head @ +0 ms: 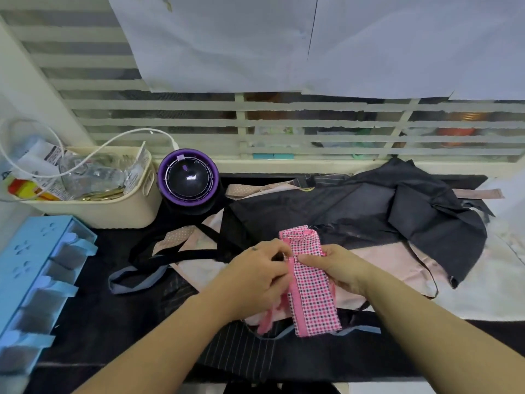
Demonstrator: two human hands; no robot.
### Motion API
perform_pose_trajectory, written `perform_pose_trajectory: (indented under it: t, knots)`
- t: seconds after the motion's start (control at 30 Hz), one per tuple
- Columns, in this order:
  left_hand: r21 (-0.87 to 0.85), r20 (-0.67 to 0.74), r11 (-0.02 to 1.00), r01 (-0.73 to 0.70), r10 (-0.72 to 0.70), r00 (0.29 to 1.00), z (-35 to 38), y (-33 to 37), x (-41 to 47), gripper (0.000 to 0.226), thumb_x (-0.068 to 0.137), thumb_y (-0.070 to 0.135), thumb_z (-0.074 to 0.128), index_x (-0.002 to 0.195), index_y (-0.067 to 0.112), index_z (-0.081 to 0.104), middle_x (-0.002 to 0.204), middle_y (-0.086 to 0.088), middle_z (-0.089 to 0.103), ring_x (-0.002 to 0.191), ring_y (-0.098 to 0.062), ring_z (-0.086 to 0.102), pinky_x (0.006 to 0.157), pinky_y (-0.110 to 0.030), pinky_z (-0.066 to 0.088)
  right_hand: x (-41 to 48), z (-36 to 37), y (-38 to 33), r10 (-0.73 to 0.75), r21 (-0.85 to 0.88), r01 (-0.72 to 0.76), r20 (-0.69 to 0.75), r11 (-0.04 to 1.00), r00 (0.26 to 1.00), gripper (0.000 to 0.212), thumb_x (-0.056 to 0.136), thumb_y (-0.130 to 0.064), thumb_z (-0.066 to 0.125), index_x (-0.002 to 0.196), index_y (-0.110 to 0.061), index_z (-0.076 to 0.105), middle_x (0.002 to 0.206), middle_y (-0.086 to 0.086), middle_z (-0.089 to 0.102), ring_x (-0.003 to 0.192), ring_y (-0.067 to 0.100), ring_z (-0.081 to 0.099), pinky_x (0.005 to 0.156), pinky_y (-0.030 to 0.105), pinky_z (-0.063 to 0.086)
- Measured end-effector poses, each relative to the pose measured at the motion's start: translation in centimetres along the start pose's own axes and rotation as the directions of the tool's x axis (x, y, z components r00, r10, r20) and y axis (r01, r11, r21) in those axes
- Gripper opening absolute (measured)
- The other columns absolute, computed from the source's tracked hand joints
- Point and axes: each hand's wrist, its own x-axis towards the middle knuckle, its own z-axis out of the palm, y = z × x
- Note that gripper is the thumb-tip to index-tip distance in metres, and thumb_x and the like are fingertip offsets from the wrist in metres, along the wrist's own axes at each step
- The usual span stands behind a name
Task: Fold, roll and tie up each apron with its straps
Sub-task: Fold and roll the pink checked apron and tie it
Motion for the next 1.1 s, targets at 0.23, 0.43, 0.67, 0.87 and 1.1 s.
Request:
perform_pose_trajectory:
  t: [0.23,0.43,0.67,0.87,1.1]
  knots:
    - [-0.455,0.102,0.808,0.374,-0.370,0.923,4.5,-0.6,2.9,0.031,0.096,0.019,0.051,0.069,0.006,0.059,0.064,0.001,0.057,0.058,-0.011,0.051,0.062,-0.034,0.047,3.0,1.9,2.0,-0.133,-0.484,0.026,-0.188,0.875,0.973,0.026,0.087,-0.020,0.064,0.063,-0.016,0.057,0.065,-0.004,0.059,0.058,0.006,0.051,0.053,0.020,0.039]
    - [-0.672,0.309,0.476,0.568,-0.516,0.799,6.3,-1.4,3.8,0.017,0.095,0.021,0.051,0.097,0.024,0.067,0.094,-0.003,0.071,0.085,-0.017,0.070,0.086,-0.036,0.054,1.2,-1.1,2.3,-0.158,-0.622,-0.045,-0.267,0.782,0.951,0.043,0.082,-0.043,0.071,0.096,-0.003,0.064,0.085,0.004,0.064,0.077,0.017,0.057,0.071,0.030,0.047]
    - [-0.493,0.383,0.728,0.476,-0.310,0.870,5.5,-0.2,5.0,0.052,0.084,0.003,0.056,0.131,0.025,0.052,0.114,0.013,0.053,0.079,-0.007,0.059,0.074,-0.027,0.051,-3.0,-2.3,-0.6,-0.164,-0.929,0.088,0.030,0.359,0.986,0.025,0.094,-0.026,0.055,0.088,-0.005,0.067,0.086,0.011,0.066,0.076,0.024,0.056,0.073,0.034,0.044]
    - [-0.387,0.367,0.800,0.458,-0.322,0.873,6.0,0.2,5.3,0.005,0.091,0.019,0.056,0.096,0.020,0.058,0.078,0.000,0.061,0.069,-0.011,0.053,0.061,-0.029,0.042,-2.3,0.7,-3.9,-0.208,-0.808,0.293,0.215,0.512,0.954,0.015,0.091,-0.026,0.062,0.096,-0.019,0.074,0.093,-0.005,0.070,0.087,0.012,0.062,0.080,0.029,0.051]
    - [-0.493,0.327,0.746,0.448,-0.319,0.890,6.5,-0.3,4.6,0.027,0.101,0.022,0.043,0.098,0.011,0.067,0.092,0.004,0.062,0.086,-0.011,0.059,0.087,-0.038,0.050,-0.5,-2.0,-0.8,-0.206,-0.388,0.176,-0.037,0.905,0.978,0.020,0.095,-0.008,0.053,0.113,-0.013,0.061,0.105,0.000,0.065,0.059,0.000,0.058,0.056,0.014,0.046]
